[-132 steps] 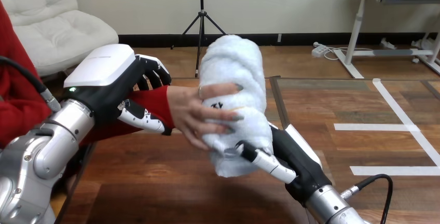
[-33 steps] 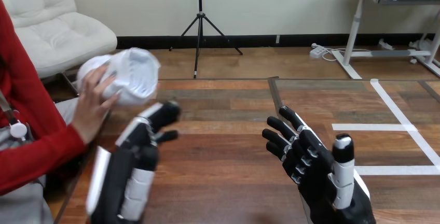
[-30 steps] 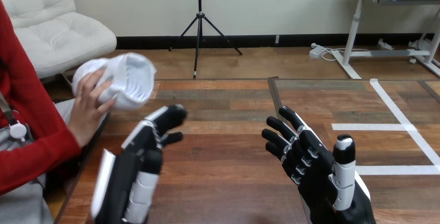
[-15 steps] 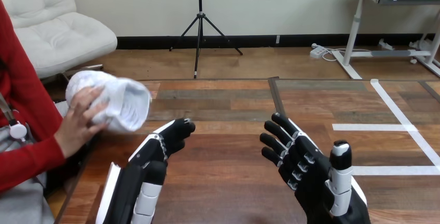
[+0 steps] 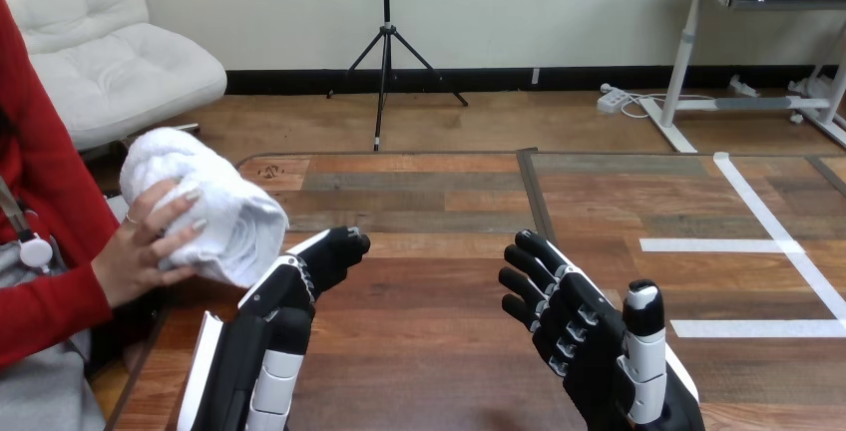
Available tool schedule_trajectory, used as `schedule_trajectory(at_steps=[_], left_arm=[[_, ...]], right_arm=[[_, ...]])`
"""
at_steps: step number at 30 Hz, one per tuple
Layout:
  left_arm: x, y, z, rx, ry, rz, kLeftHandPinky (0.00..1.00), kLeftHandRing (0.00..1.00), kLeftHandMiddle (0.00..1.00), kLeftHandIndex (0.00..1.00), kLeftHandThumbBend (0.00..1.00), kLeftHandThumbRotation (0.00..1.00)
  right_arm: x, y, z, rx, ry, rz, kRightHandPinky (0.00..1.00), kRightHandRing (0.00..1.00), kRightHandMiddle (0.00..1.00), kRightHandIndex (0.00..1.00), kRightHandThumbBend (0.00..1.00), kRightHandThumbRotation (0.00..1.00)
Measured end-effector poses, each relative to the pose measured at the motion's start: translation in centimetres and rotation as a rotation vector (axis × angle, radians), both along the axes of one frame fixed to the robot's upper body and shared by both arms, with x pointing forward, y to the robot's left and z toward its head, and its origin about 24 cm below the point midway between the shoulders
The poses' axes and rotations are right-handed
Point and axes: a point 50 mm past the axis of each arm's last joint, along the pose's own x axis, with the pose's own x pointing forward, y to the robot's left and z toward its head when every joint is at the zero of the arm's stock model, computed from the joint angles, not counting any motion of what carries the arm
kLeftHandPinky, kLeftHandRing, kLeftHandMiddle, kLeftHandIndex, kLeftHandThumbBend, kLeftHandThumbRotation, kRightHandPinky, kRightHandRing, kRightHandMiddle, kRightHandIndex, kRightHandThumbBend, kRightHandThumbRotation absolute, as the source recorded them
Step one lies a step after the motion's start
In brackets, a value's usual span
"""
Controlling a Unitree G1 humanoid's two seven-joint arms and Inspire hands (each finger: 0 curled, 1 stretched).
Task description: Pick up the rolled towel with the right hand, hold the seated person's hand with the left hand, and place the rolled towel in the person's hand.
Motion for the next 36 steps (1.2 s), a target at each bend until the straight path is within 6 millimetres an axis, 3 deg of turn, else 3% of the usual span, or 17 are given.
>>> schedule_trajectory(at_steps=[36], left_arm=[[0.07, 0.07, -0.10, -0.025, 0.016, -0.008, 0.81, 0.82, 0.77, 0.74, 0.74, 1.00]], right_arm=[[-0.11, 0.63, 0.13, -0.037, -0.032, -0.010, 0.96, 0.94, 0.94, 0.94, 1.00, 1.00]])
